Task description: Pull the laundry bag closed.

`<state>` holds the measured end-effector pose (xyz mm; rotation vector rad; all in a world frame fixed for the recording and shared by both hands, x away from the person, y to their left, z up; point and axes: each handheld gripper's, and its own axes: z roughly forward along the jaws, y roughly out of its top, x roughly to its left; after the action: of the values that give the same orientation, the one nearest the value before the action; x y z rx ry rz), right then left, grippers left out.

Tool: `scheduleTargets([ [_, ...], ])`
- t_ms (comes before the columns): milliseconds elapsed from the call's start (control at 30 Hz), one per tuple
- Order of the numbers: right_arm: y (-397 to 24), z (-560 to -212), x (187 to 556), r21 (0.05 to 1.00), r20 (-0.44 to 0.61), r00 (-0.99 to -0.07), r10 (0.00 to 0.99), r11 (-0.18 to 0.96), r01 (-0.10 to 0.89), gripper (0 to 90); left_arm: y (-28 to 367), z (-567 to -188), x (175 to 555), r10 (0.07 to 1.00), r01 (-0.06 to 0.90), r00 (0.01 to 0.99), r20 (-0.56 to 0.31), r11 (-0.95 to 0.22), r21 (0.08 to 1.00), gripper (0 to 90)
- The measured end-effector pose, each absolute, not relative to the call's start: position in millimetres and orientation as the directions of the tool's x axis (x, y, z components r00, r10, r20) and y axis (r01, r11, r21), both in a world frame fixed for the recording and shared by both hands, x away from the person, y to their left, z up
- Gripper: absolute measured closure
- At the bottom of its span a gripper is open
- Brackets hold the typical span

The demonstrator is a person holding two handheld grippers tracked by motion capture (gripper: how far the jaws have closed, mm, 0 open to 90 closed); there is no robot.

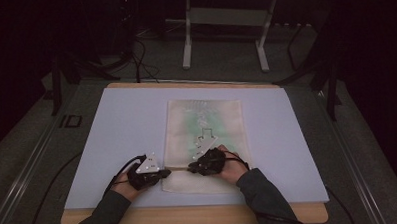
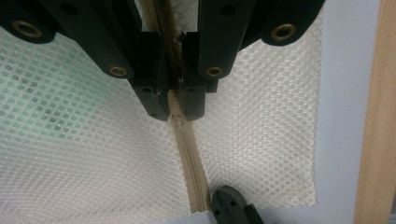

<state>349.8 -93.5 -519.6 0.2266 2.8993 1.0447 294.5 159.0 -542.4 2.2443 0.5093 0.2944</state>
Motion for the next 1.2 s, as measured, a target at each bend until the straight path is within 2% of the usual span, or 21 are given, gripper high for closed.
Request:
scheduleTargets([
  [533, -98, -519, 349, 0.634, 0.002, -0.988, 0.154, 0.764, 0.12, 82.2, 159, -542, 294, 0.448, 0.261, 0.893, 0.049, -0.602, 0.755, 89.5],
  [1200, -122, -518, 350, 0.637, 0.014, -0.98, 0.199, 0.753, 0.163, 82.2, 159, -542, 295, 0.448, 0.264, 0.893, 0.044, -0.6, 0.755, 89.5],
])
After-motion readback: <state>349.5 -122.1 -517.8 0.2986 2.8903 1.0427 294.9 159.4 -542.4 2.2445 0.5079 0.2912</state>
